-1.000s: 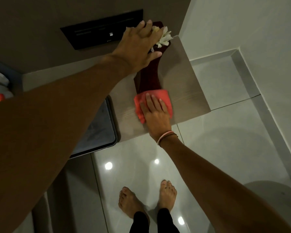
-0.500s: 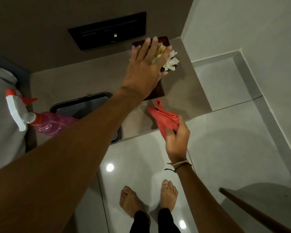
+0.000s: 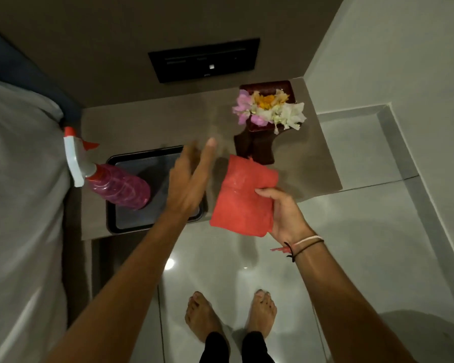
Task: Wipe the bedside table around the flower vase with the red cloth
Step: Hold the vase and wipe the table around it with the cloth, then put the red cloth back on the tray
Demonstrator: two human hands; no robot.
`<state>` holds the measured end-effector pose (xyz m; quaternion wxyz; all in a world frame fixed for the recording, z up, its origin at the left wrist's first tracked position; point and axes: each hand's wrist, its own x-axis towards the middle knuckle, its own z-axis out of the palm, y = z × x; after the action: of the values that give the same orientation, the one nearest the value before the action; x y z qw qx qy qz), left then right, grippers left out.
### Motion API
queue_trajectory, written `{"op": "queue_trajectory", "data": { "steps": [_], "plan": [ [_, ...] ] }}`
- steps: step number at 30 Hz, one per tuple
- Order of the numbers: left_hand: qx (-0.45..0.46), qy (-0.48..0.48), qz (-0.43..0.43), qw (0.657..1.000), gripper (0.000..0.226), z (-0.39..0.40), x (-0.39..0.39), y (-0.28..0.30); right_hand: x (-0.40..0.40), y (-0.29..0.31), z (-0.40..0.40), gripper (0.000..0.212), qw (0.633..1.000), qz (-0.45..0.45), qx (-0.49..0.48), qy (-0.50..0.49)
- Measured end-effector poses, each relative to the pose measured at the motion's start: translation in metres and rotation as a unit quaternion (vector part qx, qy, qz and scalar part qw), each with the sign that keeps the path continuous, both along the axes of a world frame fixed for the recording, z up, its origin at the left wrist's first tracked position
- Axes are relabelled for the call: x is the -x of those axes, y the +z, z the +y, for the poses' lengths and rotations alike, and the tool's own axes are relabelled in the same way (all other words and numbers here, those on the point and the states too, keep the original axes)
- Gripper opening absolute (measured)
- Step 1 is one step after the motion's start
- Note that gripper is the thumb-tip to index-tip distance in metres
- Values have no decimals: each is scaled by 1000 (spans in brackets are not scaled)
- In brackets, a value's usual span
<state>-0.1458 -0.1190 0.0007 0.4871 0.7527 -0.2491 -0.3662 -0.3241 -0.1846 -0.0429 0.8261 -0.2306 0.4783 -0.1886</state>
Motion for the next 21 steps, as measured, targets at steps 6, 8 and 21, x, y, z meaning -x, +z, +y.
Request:
{"op": "queue_trajectory", "data": {
  "steps": [6,8,21],
  "plan": [
    [-32,148,252,956,44,55,-25,-43,-89,7,-6,33,988,42,86,124],
    [-40,202,172,963,33,55,-36,-50,-113,3,-10,28,977,90,122,152],
    [-176,13,-131,976,48,-10,-1,-43,-70,-36,-24,22,892,317,321,-31]
  ]
}}
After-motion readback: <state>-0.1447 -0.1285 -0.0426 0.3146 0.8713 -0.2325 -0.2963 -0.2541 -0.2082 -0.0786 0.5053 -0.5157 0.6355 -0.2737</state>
